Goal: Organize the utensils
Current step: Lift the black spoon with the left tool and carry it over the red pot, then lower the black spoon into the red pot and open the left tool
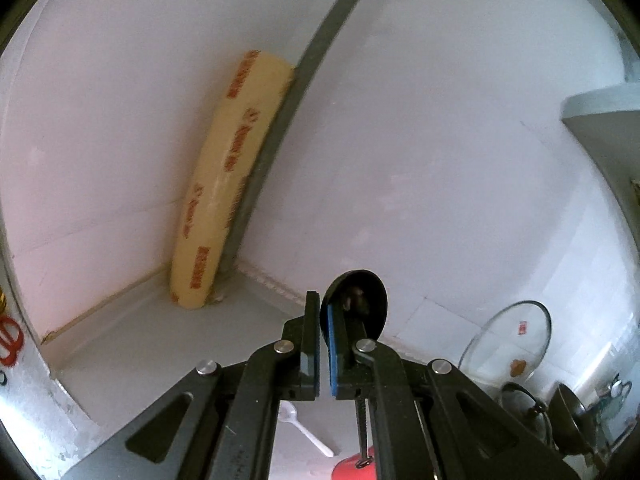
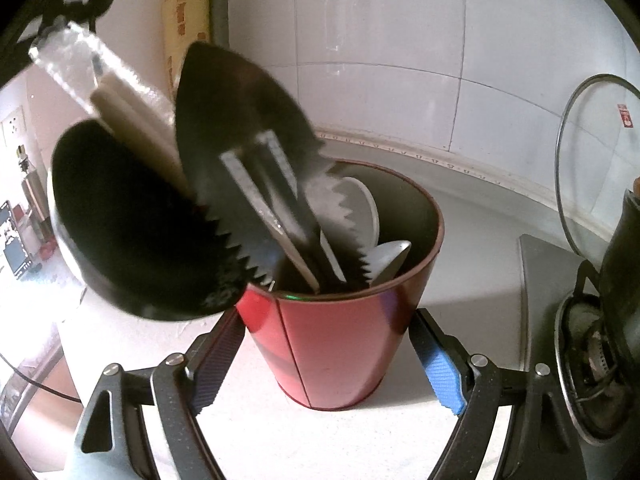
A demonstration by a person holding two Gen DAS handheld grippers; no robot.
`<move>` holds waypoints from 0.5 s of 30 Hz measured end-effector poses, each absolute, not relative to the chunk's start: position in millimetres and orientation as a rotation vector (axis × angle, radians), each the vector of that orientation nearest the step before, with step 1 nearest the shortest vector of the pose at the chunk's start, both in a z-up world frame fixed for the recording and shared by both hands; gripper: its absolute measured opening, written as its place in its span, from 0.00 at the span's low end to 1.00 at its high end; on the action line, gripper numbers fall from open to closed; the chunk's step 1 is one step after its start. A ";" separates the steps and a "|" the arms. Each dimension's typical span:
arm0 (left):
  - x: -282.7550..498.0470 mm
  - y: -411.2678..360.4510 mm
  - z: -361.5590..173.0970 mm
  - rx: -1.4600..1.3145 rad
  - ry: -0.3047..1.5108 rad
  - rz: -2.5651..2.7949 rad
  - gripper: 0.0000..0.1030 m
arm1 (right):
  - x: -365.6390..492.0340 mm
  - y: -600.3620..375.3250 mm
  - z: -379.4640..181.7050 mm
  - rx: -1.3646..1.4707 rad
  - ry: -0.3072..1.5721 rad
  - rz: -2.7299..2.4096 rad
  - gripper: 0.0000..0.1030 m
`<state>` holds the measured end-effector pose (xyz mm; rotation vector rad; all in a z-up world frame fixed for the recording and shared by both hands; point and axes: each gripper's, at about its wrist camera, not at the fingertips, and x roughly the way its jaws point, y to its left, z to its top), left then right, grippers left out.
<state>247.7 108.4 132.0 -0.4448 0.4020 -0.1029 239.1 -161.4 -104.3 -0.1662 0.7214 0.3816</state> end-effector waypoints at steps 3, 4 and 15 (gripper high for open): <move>243.5 95.6 141.0 -0.424 0.379 -0.147 0.03 | 239.2 -157.9 -106.8 -0.176 0.724 0.381 0.83; 242.3 90.7 143.5 -0.413 0.373 -0.159 0.03 | 239.3 -157.9 -107.2 -0.178 0.725 0.382 0.83; 236.8 37.4 158.3 -0.309 0.365 -0.301 0.03 | 238.8 -157.8 -110.2 -0.184 0.726 0.385 0.83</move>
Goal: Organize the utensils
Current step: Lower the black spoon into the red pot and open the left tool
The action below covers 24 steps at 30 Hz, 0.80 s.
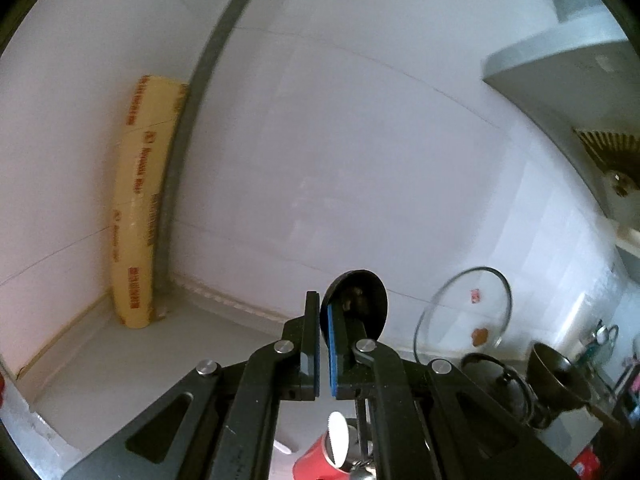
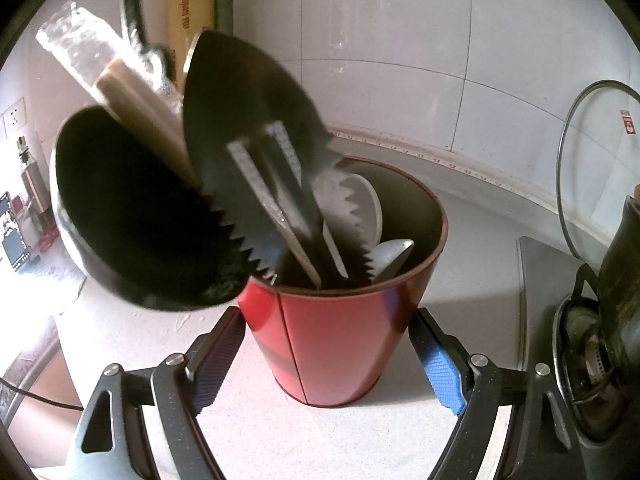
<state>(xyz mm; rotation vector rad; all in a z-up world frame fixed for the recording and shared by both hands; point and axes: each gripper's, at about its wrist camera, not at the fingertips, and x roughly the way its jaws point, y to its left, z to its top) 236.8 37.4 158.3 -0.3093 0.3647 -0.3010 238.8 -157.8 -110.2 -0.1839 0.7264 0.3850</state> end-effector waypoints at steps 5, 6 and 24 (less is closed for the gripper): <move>233.7 19.7 163.3 -0.286 0.353 -0.360 0.03 | 236.6 -159.4 -110.6 -0.182 0.726 0.390 0.83; 232.9 15.3 163.9 -0.274 0.351 -0.368 0.03 | 236.5 -159.8 -110.6 -0.181 0.726 0.390 0.83; 224.0 9.7 165.9 -0.278 0.292 -0.366 0.03 | 234.0 -158.1 -110.2 -0.179 0.726 0.387 0.83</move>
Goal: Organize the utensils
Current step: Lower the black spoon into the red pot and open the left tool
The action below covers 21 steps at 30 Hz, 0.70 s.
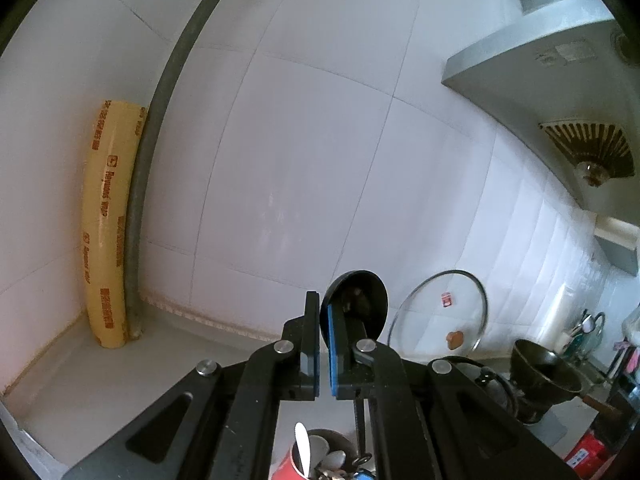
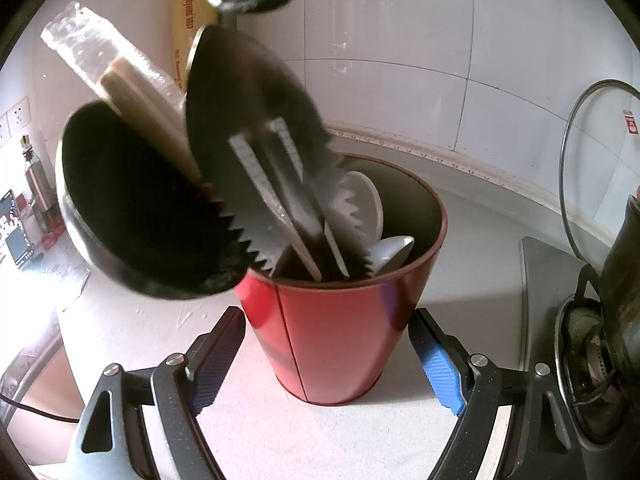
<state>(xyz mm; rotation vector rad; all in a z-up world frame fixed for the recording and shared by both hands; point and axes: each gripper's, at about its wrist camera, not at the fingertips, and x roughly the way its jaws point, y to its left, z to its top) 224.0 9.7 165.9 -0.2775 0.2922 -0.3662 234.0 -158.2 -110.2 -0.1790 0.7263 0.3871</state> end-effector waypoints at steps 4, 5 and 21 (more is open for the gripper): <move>235.6 -0.7 154.0 -0.247 0.329 -0.351 0.03 | 233.7 -157.9 -110.5 -0.178 0.727 0.387 0.83; 239.8 -5.1 148.5 -0.234 0.343 -0.340 0.03 | 234.0 -157.6 -110.4 -0.178 0.728 0.386 0.83; 262.2 -30.1 113.4 -0.131 0.477 -0.355 0.04 | 236.1 -159.5 -113.5 -0.170 0.736 0.381 0.83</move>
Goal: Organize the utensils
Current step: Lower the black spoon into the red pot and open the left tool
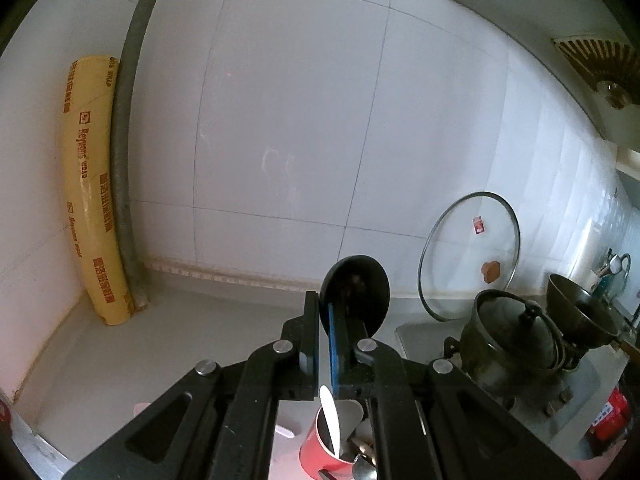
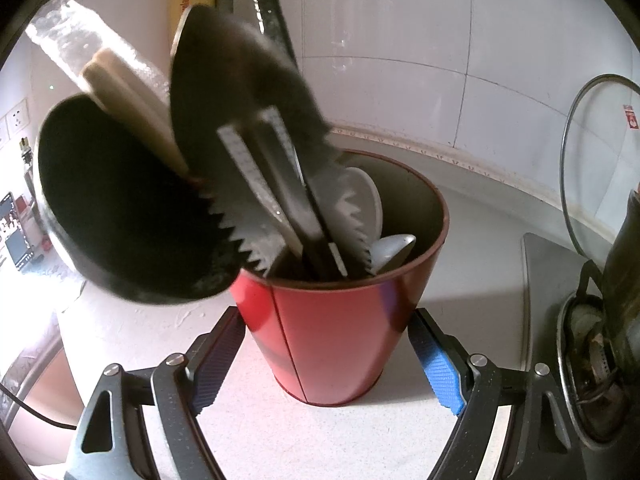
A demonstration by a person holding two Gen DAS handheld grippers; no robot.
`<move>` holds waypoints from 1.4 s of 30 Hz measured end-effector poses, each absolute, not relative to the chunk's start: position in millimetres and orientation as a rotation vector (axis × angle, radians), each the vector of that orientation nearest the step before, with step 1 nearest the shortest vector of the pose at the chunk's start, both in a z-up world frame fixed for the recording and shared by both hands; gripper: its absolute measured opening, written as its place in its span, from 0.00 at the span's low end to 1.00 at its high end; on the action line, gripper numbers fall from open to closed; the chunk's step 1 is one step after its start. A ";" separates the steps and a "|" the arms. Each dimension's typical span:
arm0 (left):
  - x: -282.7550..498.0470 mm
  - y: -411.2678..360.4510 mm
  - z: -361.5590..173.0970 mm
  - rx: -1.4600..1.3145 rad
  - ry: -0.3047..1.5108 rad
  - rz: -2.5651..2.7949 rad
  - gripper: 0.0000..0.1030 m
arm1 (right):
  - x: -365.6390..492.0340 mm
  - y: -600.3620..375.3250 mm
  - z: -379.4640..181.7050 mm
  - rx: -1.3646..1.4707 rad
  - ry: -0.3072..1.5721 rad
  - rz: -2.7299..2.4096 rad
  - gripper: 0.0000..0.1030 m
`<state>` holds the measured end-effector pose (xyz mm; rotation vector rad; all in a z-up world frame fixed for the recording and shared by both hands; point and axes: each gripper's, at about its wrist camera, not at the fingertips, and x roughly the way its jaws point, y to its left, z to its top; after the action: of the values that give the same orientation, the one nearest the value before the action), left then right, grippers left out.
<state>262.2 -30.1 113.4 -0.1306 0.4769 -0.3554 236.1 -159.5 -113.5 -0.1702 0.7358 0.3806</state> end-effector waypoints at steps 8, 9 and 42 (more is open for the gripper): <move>253.8 -21.5 123.1 -0.148 0.403 -0.330 0.03 | 239.0 -156.5 -112.7 -0.173 0.736 0.382 0.83; 255.5 -21.4 122.2 -0.151 0.400 -0.329 0.03 | 239.1 -155.9 -112.8 -0.173 0.736 0.382 0.83; 278.0 -60.8 68.4 0.032 0.665 -0.449 0.04 | 238.7 -155.2 -114.3 -0.173 0.736 0.381 0.83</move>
<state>278.0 -60.8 68.4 0.0317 0.6654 -0.4490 238.7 -155.2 -114.3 -0.1735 0.7360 0.3814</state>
